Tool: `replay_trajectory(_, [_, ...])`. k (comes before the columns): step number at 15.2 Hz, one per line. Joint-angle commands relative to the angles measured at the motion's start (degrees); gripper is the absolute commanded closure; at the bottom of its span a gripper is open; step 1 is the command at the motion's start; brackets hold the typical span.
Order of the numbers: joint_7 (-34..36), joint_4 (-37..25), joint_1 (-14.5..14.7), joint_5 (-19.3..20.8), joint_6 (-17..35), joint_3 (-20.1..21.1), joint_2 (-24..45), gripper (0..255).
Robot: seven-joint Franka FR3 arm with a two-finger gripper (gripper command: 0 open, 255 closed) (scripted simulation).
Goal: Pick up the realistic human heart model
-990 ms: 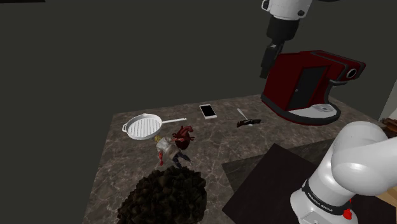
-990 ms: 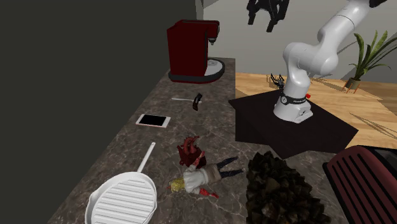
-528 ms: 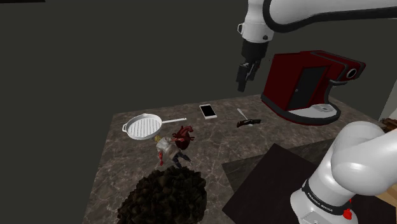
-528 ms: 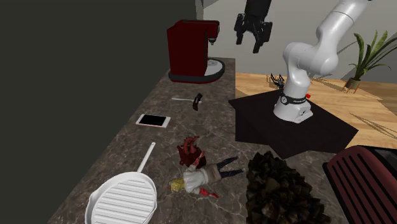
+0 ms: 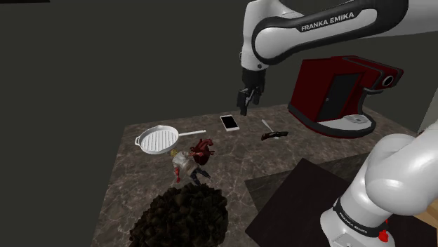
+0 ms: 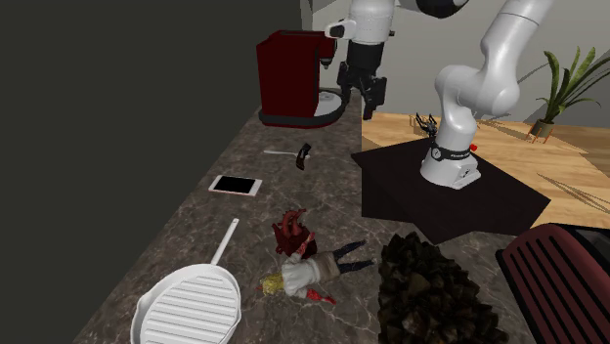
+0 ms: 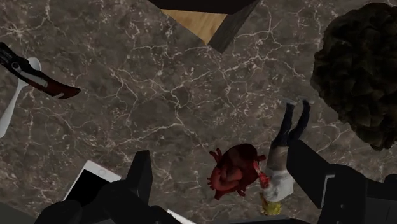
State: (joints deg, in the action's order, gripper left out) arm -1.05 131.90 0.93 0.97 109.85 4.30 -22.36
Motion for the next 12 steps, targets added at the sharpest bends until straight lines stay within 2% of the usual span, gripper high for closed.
replay_trajectory(1, [1.11, -0.73, 0.01, -0.37, 2.83, 0.36, 4.2, 0])
replay_trajectory(12, [5.77, -10.54, 0.27, -1.65, 13.18, 1.31, 27.98, 0])
